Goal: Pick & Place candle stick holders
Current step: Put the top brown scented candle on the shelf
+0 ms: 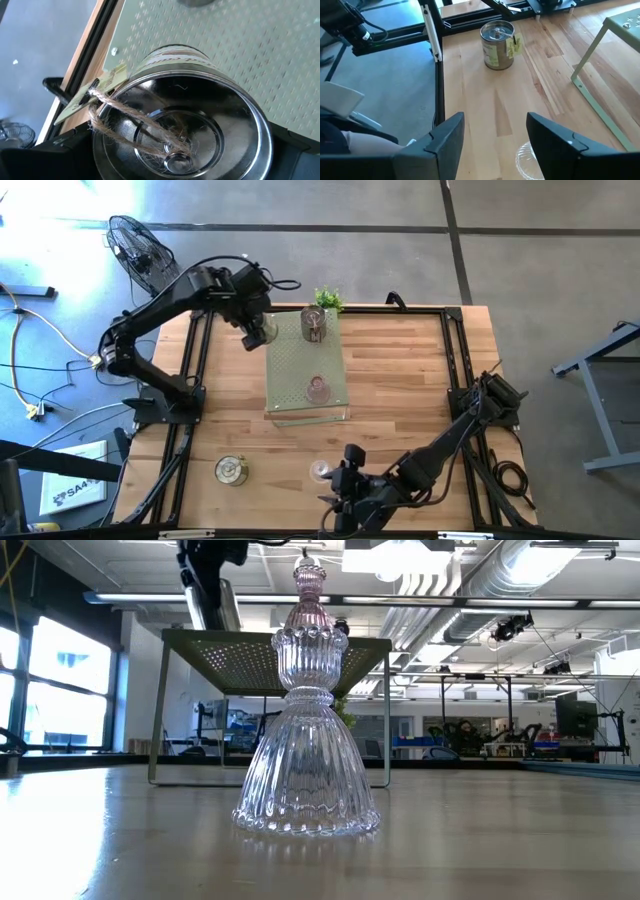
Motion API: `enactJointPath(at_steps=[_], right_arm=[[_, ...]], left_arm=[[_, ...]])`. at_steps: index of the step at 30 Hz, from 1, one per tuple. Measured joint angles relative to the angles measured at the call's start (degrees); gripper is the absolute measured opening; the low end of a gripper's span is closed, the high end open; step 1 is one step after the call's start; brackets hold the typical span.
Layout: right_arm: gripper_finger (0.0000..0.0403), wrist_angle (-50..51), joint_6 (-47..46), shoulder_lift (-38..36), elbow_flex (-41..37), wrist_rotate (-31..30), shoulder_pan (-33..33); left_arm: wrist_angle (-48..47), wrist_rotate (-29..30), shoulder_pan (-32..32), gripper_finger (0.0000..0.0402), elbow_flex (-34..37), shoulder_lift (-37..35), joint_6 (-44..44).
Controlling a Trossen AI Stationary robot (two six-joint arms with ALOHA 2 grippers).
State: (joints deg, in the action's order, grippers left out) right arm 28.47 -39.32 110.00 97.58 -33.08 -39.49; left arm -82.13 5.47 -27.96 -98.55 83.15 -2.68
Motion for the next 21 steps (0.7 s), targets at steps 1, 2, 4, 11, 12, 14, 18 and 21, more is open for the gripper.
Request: enactJointPath(at_steps=[1,2,4,11,12,14,18,21], right_arm=[[0.0209,0.0,-0.45,0.0,0.0,-0.19,-0.18],[0.0209,0.0,-0.75,0.0,0.0,-0.55,-0.36],[0.0209,0.02,-0.77,0.0,0.0,-1.27,-0.84],[0.0208,0.07,-1.84,0.0,0.0,-4.1,-2.41],[0.0208,0.07,-2.14,0.0,0.0,-4.31,-2.58],[0.0208,0.11,-2.73,0.0,0.0,-4.64,-2.77],[0.0208,0.17,-2.96,0.0,0.0,-5.15,-2.94],[0.0208,0.15,-3.85,0.24,0.0,-5.47,-2.94]], left_arm=[[0.01,-0.07,0.02,0.0356,-0.72,0.52,0.0],[0.05,-0.31,0.02,0.0356,-1.38,1.1,0.0],[-0.14,-0.74,-0.03,0.0356,-2.34,2.47,0.01],[-0.68,0.15,-0.11,0.0363,-3.32,6.02,-1.12],[-0.59,0.69,-0.11,0.0361,-3.32,6.67,-1.15],[-0.21,0.7,-0.13,0.0357,-3.32,7.69,-1.37],[0.96,0.62,-0.13,0.0356,-3.32,9.25,-1.83],[3.08,0.29,-0.13,0.0361,-3.32,10.02,-1.96]])
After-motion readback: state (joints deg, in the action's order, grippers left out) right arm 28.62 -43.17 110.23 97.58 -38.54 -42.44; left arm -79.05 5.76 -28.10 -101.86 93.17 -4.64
